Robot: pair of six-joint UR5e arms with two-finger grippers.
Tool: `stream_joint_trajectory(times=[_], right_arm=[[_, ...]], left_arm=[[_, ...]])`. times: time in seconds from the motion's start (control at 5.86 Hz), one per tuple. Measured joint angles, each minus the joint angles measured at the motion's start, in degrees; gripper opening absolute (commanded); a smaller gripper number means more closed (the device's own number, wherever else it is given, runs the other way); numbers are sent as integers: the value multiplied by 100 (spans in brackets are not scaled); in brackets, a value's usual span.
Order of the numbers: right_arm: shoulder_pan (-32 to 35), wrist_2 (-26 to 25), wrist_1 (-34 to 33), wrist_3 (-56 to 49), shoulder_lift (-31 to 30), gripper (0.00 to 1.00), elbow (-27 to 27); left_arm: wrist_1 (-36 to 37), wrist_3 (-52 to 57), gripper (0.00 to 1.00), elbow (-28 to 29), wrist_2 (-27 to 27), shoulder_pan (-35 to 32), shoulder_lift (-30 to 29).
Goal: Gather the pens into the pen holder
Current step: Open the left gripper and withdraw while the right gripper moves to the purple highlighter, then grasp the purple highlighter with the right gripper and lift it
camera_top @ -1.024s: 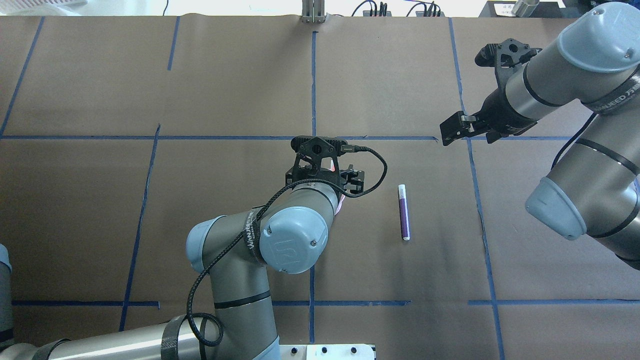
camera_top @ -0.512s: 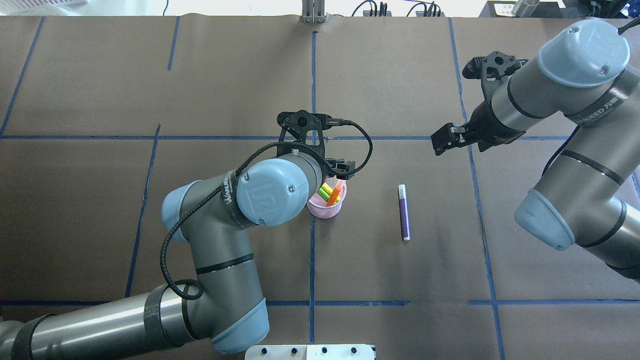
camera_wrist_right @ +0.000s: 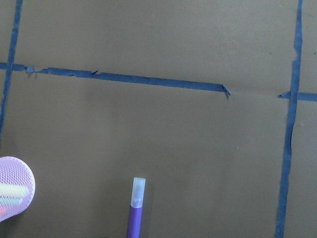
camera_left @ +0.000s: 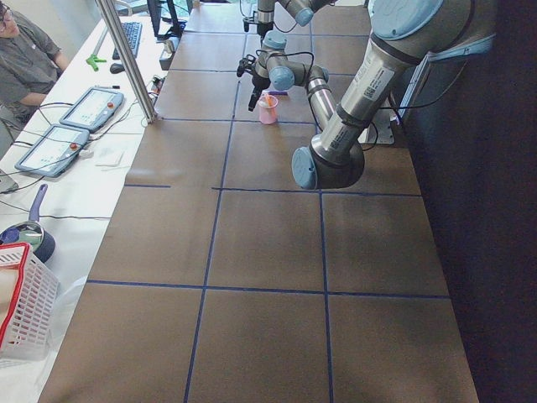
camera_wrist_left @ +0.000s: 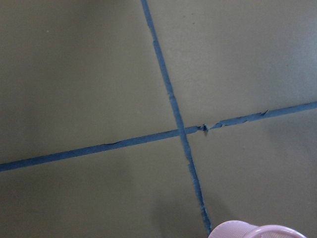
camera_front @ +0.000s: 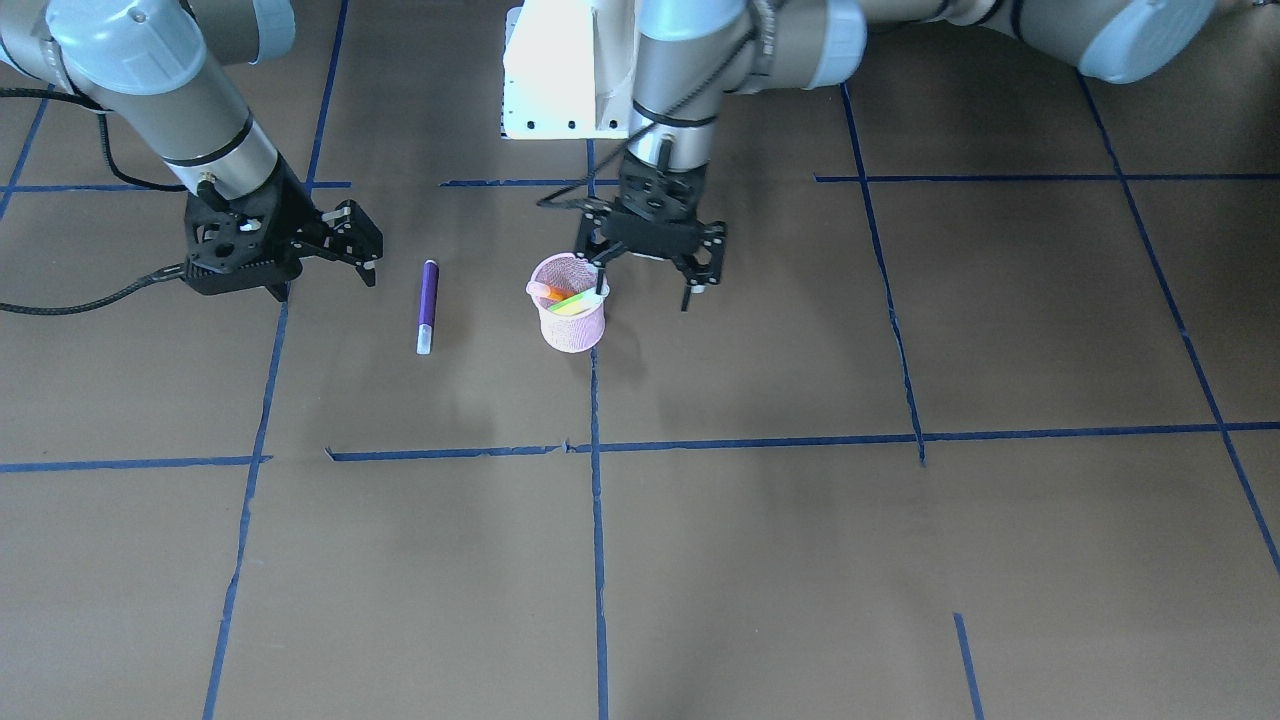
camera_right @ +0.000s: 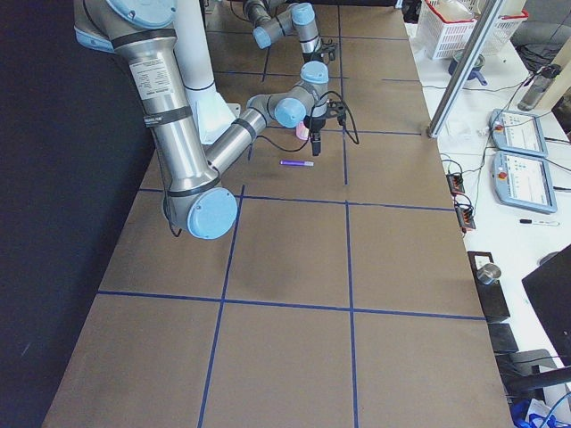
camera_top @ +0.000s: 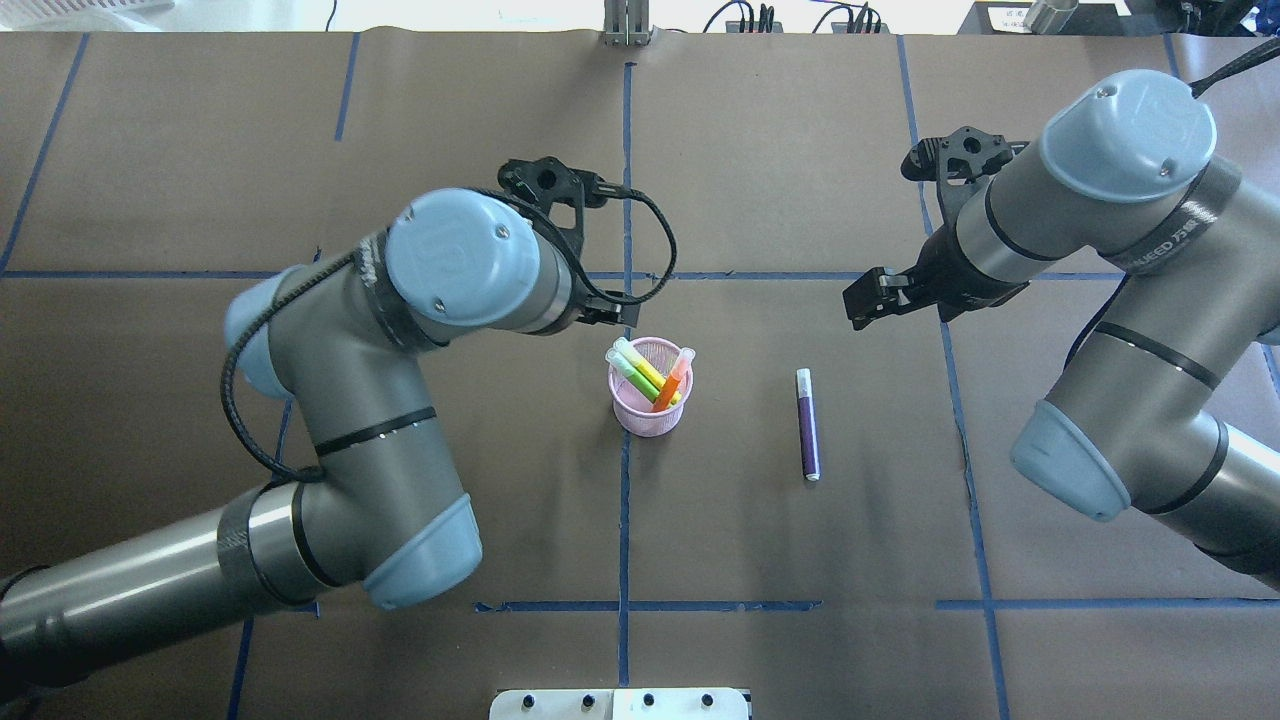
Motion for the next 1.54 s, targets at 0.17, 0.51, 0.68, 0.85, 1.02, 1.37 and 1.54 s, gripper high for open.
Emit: stream_joint_trajectory(times=[0.17, 0.51, 0.68, 0.85, 1.02, 1.37, 1.54], right_arm=[[-407, -439, 1, 455, 11, 99, -15], [-1243, -1290, 2, 1328, 46, 91, -184], [-1454, -1508, 2, 1566, 88, 87, -314], [-1515, -1581, 19, 1632, 109, 85, -444], [-1517, -1603, 217, 1650, 115, 78, -638], [-1516, -1610, 838, 1697, 142, 63, -1127], [-1518, -1607, 923, 1700, 189, 55, -1215]], left_arm=[[61, 359, 99, -67, -647, -351, 320], [110, 1442, 100, -264, -1352, -846, 970], [111, 1674, 100, -325, -1463, -930, 1125], [108, 1729, 100, -346, -1490, -949, 1176], [107, 1730, 100, -354, -1486, -950, 1188], [99, 1727, 100, -412, -1466, -956, 1189], [100, 1721, 100, -448, -1461, -956, 1191]])
